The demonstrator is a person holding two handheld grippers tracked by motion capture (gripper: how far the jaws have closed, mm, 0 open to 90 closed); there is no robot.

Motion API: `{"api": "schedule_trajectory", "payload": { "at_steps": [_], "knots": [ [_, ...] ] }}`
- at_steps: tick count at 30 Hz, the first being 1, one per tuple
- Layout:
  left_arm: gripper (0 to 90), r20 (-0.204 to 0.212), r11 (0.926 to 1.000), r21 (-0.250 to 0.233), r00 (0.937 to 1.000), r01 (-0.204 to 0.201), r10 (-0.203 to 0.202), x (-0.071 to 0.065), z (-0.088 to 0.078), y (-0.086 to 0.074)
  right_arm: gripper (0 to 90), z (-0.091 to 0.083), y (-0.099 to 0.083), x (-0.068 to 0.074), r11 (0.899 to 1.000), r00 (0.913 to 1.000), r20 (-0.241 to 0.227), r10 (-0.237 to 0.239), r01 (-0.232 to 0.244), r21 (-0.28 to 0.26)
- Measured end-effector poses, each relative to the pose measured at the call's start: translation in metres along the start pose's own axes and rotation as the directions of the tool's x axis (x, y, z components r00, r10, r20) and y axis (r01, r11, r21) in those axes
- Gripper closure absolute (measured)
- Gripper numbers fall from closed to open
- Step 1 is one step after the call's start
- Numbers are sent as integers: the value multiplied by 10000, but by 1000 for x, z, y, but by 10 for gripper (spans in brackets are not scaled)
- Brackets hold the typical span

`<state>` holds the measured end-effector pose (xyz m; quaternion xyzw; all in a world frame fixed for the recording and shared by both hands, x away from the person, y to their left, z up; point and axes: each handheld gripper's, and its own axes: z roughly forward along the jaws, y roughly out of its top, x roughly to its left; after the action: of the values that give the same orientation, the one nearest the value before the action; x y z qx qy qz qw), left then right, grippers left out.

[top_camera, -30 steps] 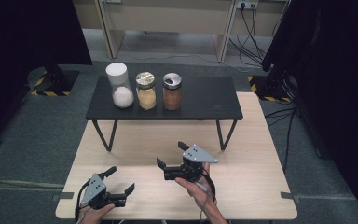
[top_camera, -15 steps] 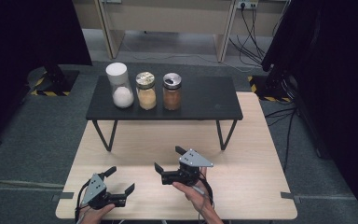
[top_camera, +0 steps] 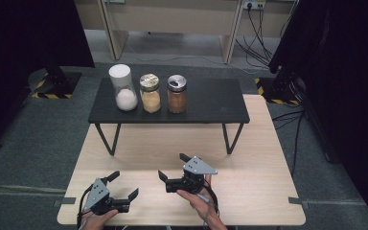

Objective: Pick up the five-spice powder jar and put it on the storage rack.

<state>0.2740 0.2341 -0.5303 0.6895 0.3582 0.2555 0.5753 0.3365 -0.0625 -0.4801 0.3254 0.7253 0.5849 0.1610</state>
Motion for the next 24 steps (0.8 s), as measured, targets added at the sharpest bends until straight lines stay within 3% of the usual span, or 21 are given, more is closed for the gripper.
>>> {"api": "schedule_trajectory", "payload": {
  "at_steps": [24],
  "knots": [
    [25, 1, 10000, -10, 10000, -1, 1, 0, 0, 0, 13, -4, -21, 6, 9992, 10000, -84, -12, 16, 399]
  ]
}}
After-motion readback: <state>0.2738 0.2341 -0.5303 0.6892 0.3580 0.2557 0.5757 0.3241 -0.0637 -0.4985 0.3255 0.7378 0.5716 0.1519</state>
